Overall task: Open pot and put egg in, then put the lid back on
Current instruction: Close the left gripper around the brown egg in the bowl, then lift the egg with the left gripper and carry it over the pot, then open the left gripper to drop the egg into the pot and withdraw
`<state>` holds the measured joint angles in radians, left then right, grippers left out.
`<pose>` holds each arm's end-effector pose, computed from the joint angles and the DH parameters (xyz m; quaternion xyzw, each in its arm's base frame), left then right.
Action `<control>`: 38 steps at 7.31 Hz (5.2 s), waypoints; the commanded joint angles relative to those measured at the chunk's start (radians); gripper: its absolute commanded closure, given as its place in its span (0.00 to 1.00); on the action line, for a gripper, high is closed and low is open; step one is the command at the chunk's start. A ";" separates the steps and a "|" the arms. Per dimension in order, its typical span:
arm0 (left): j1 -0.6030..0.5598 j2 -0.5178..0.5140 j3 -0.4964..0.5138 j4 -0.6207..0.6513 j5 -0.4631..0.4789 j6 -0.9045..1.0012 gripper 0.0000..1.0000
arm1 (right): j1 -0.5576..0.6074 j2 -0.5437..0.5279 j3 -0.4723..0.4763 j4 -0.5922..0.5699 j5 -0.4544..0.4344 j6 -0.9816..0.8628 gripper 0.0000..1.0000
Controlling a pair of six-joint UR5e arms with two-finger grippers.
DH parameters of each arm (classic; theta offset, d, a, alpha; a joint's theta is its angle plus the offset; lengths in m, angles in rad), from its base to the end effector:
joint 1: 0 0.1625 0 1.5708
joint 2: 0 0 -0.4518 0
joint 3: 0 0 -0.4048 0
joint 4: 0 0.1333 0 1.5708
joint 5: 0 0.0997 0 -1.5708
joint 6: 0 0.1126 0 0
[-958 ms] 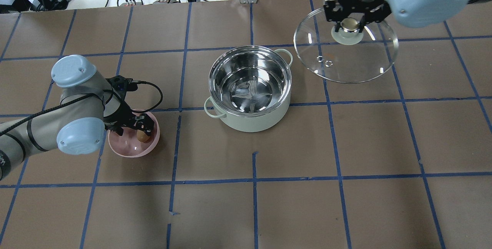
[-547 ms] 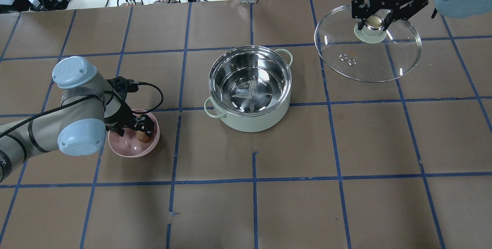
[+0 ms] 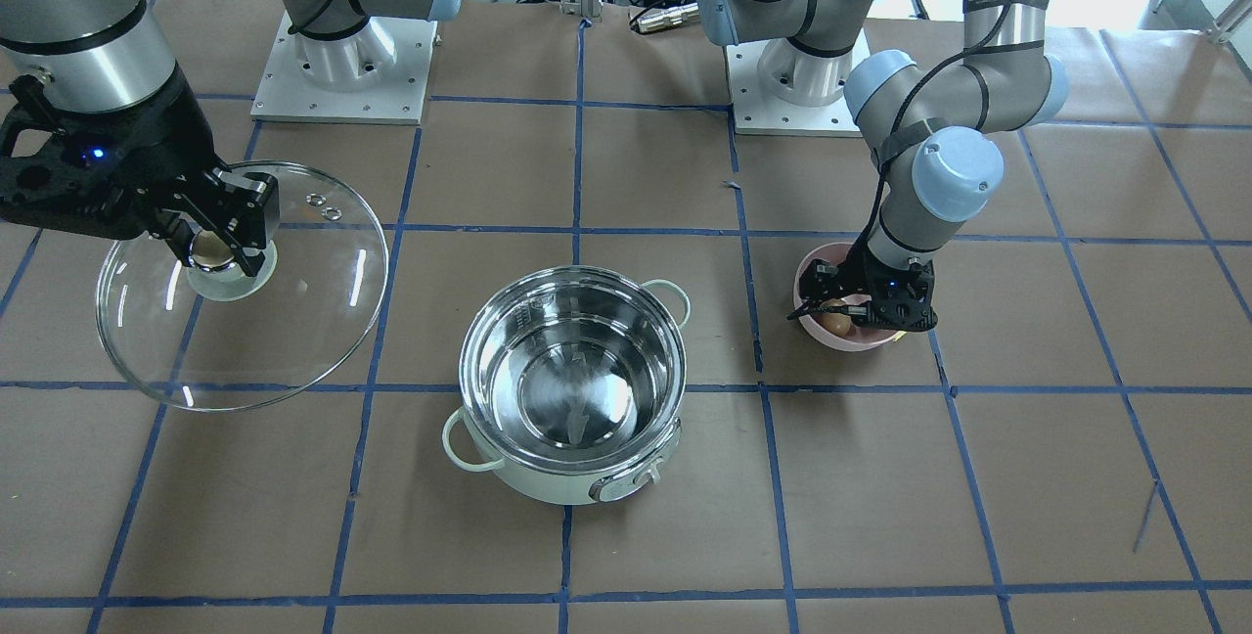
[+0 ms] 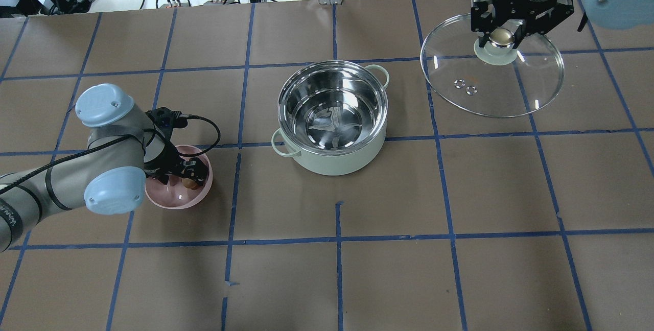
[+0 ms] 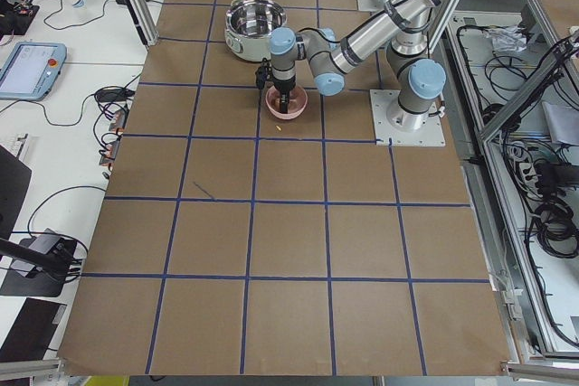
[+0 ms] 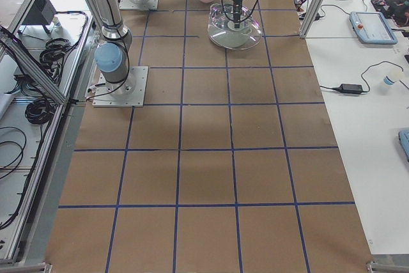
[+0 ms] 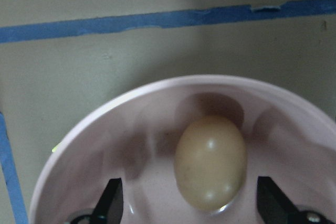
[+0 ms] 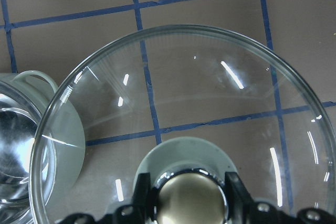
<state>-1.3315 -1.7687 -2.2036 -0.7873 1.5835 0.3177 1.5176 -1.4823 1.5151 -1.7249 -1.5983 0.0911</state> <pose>-0.0200 -0.4743 0.1894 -0.0393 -0.9989 -0.0244 0.0004 0.1004 -0.5632 0.4996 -0.0728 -0.9954 0.0609 0.0126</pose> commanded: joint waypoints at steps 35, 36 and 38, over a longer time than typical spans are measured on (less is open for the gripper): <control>-0.612 -0.311 0.613 -0.179 0.003 -0.384 0.39 | -0.010 -0.004 0.060 -0.013 0.000 0.009 0.60; -0.612 -0.302 0.614 -0.182 -0.002 -0.381 0.01 | -0.010 -0.003 0.060 -0.013 0.000 0.006 0.60; -0.609 -0.247 0.636 -0.290 0.000 -0.359 0.00 | -0.011 -0.003 0.060 -0.012 0.001 0.001 0.59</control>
<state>-1.9428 -2.0515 -1.5827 -1.0109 1.5831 -0.0584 1.5071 -1.4853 1.5749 -1.7377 -1.5975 0.0955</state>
